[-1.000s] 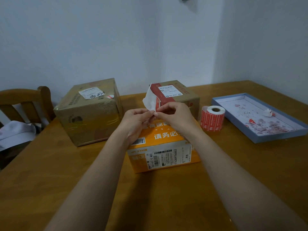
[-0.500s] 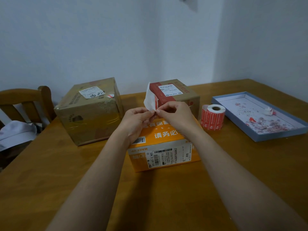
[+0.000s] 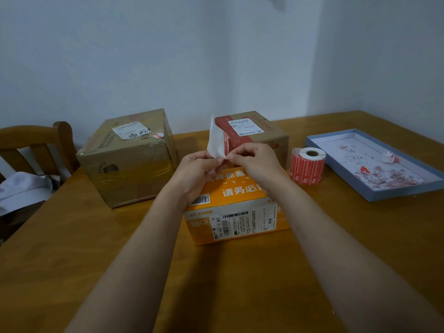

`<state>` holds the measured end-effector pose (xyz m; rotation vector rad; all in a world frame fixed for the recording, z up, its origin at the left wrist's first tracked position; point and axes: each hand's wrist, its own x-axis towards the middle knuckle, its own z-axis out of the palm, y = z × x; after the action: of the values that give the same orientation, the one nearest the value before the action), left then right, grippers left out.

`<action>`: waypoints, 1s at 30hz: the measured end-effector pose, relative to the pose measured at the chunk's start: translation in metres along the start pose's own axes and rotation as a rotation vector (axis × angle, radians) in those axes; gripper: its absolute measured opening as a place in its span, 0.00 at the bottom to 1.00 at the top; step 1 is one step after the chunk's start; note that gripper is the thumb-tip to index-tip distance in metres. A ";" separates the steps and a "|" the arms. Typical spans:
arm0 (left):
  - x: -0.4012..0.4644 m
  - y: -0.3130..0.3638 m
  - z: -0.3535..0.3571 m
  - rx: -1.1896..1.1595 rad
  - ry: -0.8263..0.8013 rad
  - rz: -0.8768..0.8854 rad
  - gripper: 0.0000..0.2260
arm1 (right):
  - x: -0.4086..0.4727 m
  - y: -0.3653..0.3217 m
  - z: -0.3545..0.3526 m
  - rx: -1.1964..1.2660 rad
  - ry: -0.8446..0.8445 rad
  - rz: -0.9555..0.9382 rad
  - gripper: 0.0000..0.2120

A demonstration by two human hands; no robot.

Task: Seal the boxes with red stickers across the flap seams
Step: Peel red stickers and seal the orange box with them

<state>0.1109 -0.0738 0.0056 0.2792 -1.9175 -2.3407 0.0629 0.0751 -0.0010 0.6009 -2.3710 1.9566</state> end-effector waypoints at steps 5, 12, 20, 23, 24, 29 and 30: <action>0.001 0.000 0.001 -0.026 0.010 -0.008 0.06 | 0.002 0.001 0.001 0.011 0.032 0.000 0.03; 0.002 0.000 0.001 -0.051 0.012 -0.018 0.05 | 0.003 0.002 0.002 0.005 0.027 -0.006 0.05; 0.003 0.002 0.003 -0.090 0.041 -0.051 0.14 | 0.004 0.003 0.005 -0.044 0.041 -0.009 0.05; 0.004 0.002 0.004 -0.120 0.054 -0.050 0.15 | 0.005 0.003 0.006 -0.055 0.044 -0.011 0.05; 0.003 0.003 0.004 -0.123 0.053 -0.044 0.15 | 0.005 0.003 0.006 -0.056 0.045 -0.011 0.05; 0.004 0.002 0.004 -0.118 0.057 -0.033 0.12 | 0.006 0.004 0.007 -0.064 0.052 -0.008 0.05; 0.004 0.002 0.004 -0.119 0.057 -0.032 0.13 | 0.006 0.004 0.007 -0.068 0.053 -0.009 0.05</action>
<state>0.1061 -0.0714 0.0079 0.3644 -1.7532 -2.4272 0.0580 0.0670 -0.0048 0.5489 -2.3878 1.8552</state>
